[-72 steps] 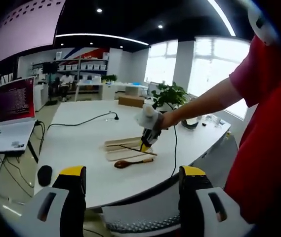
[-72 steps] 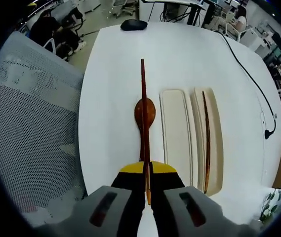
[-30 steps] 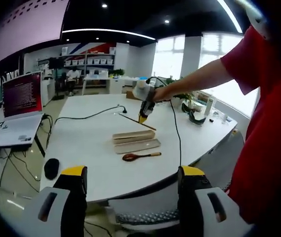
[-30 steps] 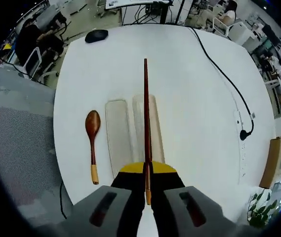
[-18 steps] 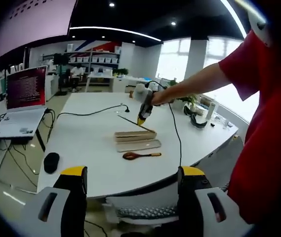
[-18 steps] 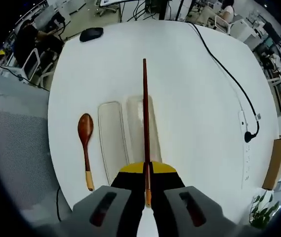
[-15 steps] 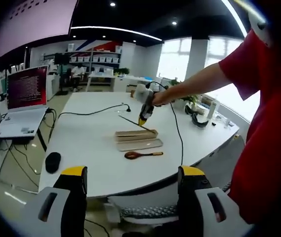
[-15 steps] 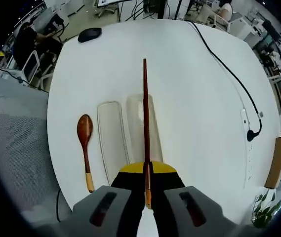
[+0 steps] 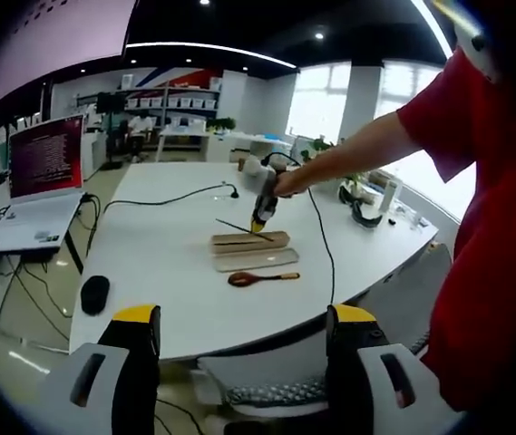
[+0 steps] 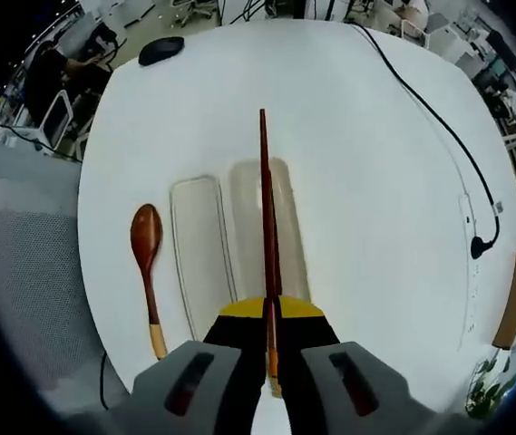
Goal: Arrange the utensils inside the cutlery case until each visible utensil rests in its matching compartment.
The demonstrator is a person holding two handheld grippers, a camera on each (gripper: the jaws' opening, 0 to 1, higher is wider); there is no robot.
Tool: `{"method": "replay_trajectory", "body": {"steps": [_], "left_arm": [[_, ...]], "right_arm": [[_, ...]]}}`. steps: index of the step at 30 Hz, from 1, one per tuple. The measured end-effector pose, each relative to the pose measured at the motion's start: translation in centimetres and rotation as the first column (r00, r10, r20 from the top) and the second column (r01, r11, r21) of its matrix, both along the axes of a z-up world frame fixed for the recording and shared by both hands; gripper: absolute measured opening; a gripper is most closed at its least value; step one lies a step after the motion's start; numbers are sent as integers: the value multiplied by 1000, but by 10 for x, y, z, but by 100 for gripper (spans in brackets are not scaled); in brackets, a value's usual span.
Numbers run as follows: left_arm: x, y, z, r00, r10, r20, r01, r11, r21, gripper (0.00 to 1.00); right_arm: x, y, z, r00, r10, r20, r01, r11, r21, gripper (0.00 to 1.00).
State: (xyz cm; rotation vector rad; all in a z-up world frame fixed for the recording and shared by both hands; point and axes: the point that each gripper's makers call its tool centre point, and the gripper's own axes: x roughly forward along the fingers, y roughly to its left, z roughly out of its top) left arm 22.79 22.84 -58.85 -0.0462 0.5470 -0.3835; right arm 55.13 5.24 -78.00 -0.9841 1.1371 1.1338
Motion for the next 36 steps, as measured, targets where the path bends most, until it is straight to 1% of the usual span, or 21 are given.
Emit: {"method": "replay_trajectory", "body": {"steps": [6,8,11,13,17,20,26,29,31,33,36], "left_arm": [[3,-2,-1,1000,-5,-4,5,1000,-7,77],[3,-3,0,1000,-7,-2,7,1000,-18,77],[4,-1,1,1000,-6,0,6,1000,-12,77],[3,-1,1,1000,-7,0,7,1000,-5,77],[3,-3,5,1000,-1,7,1,1000,-30,78],[3,-3,7,1000,3,10,-3,999,-35,78],[4,-5,10,1000,6,16,-5,999,-41,78],[5,-5,9,1000,4,14,-3,999,-35,78],[5,-6,9,1000,0,13,0,1000,-31,78],[6,-6,9,1000,-2,13,2,1000,-31,78],[7,-7,10,1000,-5,14,6,1000,-30,78]], "right_arm": [[-2,-2,-7,1000,-12,-2,12,1000,-6,0],[-3,-2,-14,1000,-10,-8,9,1000,-20,0],[-4,-6,-19,1000,-17,-8,17,999,-41,0],[-5,-6,-24,1000,-22,-17,22,999,-42,0],[0,-6,-31,1000,-23,-11,22,998,-56,0],[3,-8,-29,999,-32,-6,32,998,-58,0],[-2,-11,-28,999,-41,1,41,998,-57,0],[-9,-13,-29,999,-37,3,37,998,-56,0],[-6,-13,-30,1000,-21,19,22,998,-53,0],[-7,-12,-29,1000,-6,20,6,999,-47,0],[-5,-12,-28,1000,-22,21,23,999,-44,0]]}}
